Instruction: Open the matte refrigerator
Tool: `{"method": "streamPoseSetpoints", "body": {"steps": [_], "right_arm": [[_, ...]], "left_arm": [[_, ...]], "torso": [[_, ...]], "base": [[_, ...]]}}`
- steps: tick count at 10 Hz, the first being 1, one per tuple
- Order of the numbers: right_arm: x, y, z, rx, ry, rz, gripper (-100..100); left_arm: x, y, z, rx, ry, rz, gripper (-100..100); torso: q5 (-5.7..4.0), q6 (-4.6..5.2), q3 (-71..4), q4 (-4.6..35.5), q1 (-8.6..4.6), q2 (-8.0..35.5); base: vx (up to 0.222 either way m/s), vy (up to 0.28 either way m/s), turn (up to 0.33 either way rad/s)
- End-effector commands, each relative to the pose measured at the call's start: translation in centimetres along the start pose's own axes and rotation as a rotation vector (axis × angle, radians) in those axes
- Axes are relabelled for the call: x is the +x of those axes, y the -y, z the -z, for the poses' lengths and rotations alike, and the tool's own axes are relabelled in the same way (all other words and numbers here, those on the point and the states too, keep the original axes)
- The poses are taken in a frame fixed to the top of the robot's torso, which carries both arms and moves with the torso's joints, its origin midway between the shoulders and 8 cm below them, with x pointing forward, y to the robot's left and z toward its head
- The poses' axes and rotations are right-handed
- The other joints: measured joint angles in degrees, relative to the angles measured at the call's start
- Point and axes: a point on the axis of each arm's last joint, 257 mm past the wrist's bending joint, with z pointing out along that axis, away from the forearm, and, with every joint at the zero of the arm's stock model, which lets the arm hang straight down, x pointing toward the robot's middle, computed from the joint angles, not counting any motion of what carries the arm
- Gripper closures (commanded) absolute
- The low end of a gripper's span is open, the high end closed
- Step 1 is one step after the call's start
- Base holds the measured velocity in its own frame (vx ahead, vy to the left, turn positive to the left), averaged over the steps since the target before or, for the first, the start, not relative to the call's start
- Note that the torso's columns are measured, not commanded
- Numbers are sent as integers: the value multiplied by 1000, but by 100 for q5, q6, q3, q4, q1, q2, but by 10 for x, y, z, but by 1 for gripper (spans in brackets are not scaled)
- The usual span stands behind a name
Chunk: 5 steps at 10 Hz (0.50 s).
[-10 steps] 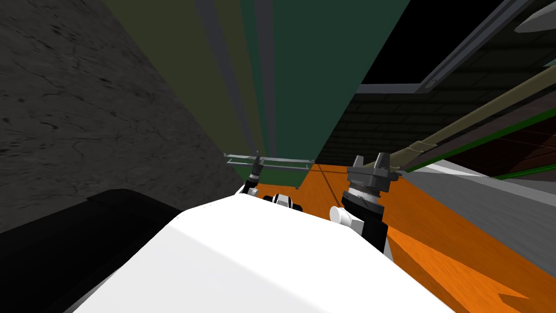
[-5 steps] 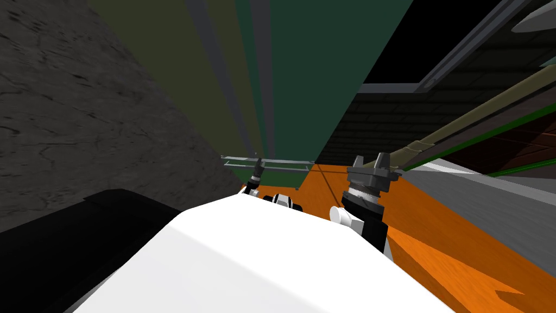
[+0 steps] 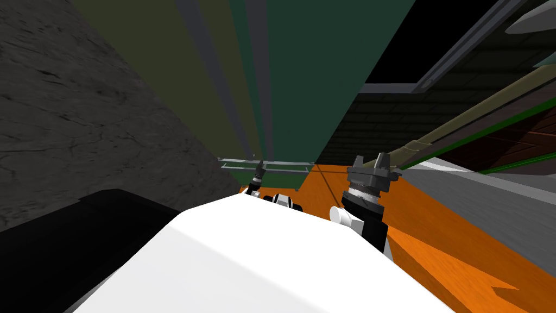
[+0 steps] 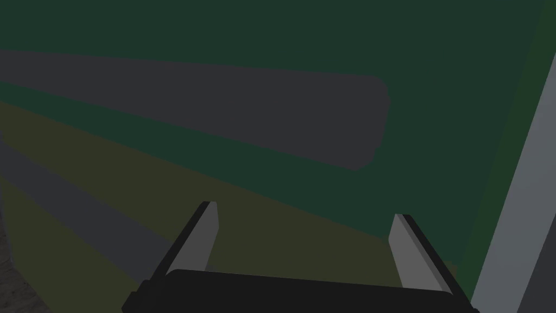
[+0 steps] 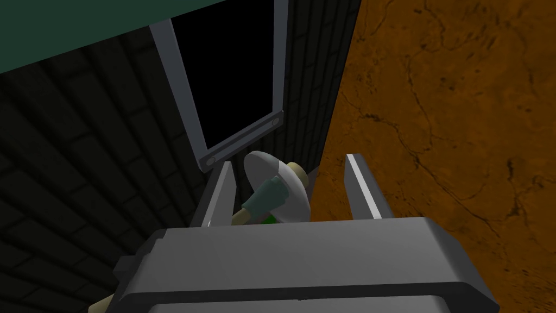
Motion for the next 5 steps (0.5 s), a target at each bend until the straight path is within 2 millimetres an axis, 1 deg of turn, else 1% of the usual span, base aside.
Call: {"method": "streamPoseSetpoints", "body": {"steps": [1, 2, 3, 5], "right_arm": [[0, 0, 0, 0, 0, 0, 0], [0, 0, 0, 0, 0, 0, 0], [0, 0, 0, 0, 0, 0, 0], [0, 0, 0, 0, 0, 0, 0]], "left_arm": [[6, -18, 9, -29, 1, 17, -100], [9, -24, 12, -38, 2, 26, -100], [9, -24, 12, -40, 2, 26, -100], [17, -35, 17, -57, 7, 47, -100]], "torso": [[1, 1, 1, 0, 3, 1], [2, 1, 0, 0, 5, -2], [2, 0, -1, -1, 6, -2], [0, 1, 2, 1, 0, 2]], "base": [[52, 19, -56], [53, 26, -50], [37, 17, -12], [40, 14, -32]]}}
